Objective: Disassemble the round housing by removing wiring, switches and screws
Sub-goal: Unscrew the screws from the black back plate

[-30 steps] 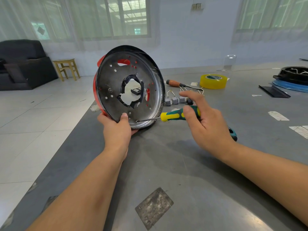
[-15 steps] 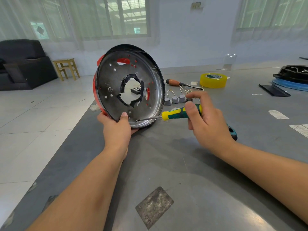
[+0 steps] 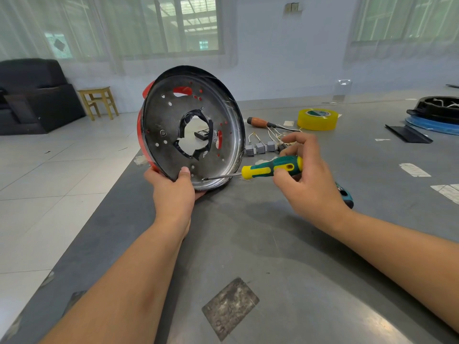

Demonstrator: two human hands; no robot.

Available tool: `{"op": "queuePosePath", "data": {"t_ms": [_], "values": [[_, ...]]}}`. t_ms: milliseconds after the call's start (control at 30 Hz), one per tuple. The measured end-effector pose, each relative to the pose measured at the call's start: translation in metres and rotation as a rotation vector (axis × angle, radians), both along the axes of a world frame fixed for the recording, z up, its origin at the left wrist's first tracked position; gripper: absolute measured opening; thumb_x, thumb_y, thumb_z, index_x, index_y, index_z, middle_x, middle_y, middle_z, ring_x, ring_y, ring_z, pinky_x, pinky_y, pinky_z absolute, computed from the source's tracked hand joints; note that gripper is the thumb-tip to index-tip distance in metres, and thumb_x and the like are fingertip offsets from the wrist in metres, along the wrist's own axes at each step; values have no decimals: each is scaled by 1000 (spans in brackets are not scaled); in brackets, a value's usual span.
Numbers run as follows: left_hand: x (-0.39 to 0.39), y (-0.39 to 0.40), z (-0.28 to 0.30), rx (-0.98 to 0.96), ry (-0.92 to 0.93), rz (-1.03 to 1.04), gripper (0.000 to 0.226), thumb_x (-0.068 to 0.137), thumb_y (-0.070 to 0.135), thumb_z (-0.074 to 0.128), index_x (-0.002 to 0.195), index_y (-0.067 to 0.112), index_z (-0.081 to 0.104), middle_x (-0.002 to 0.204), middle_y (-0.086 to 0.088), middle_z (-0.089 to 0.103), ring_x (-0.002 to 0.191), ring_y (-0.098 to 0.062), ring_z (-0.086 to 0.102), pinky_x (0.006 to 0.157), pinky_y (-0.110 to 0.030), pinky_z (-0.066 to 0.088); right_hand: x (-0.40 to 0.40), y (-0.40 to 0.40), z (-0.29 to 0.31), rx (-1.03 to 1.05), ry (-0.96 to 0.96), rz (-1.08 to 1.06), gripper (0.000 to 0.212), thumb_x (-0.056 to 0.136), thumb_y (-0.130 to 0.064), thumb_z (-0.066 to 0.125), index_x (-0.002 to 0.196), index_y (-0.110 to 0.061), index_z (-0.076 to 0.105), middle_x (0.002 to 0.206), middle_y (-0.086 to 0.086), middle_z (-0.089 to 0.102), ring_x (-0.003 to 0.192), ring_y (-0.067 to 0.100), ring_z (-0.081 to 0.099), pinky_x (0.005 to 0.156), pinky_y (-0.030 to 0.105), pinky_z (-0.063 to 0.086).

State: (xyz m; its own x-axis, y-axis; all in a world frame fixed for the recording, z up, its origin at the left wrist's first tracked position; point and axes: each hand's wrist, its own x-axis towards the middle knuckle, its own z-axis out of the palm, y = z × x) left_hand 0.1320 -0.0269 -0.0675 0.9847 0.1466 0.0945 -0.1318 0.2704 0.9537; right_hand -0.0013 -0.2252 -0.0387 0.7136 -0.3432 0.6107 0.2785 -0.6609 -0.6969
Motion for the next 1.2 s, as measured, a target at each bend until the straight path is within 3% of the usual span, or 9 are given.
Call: {"op": "queuePosePath", "data": {"t_ms": [167,267,433,567,767,900,1033,1133,1200], "values": [[-1,0,1,-11,-5,-2,32,104,12,59,122,27,37,116,13,56,101,-11,66,68,-36,65,1,-3,0,29,81,-51,40,86,-77,43,113,-47,44,78,-6,66,67,12,66,55,30,56],[-2,0,1,-12,-12,2,32,104,12,59,122,27,37,116,13,56,101,-10,66,68,-35,65,3,-3,-1,88,96,-29,28,87,-68,49,108,-50,47,88,-7,68,73,16,68,60,36,61],[-1,1,2,-49,12,-1,32,104,11,58,123,26,38,120,9,57,104,-13,67,74,-42,66,4,-4,-2,95,80,4,25,87,-42,63,107,-48,49,99,-20,62,85,7,67,67,20,57],[-1,1,3,-50,16,-5,31,104,11,58,122,26,38,119,10,57,106,-14,67,75,-44,66,2,-3,-1,115,68,25,28,78,-38,61,103,-45,54,99,-28,60,91,1,63,69,11,50],[-2,1,4,-68,17,-13,33,104,10,58,124,25,38,121,9,57,106,-15,67,72,-43,66,8,-7,-4,293,88,34,20,88,-26,65,101,-40,59,96,-15,65,70,10,65,69,33,58],[-3,1,5,-92,21,-18,33,104,8,58,127,23,38,122,7,56,106,-15,67,70,-42,66,10,-10,-4,419,107,30,18,91,-17,64,104,-29,61,92,0,66,63,8,59,62,26,51],[-4,1,6,-111,30,-21,34,105,8,57,128,22,37,122,7,57,106,-15,67,71,-42,66,7,-9,1,471,88,65,17,87,-18,63,103,-22,61,82,2,63,59,9,55,55,20,47],[-5,2,7,-129,32,-13,36,105,8,57,130,23,37,123,8,57,107,-14,67,71,-41,66,4,-10,4,516,91,120,17,78,-20,62,95,-20,62,76,-2,62,58,13,53,54,23,49],[-5,3,8,-154,31,-13,38,105,7,56,134,22,36,122,9,56,110,-16,66,77,-46,66,2,-9,3,447,158,153,11,84,-11,63,91,-20,63,78,2,62,59,13,55,58,28,52]]}}
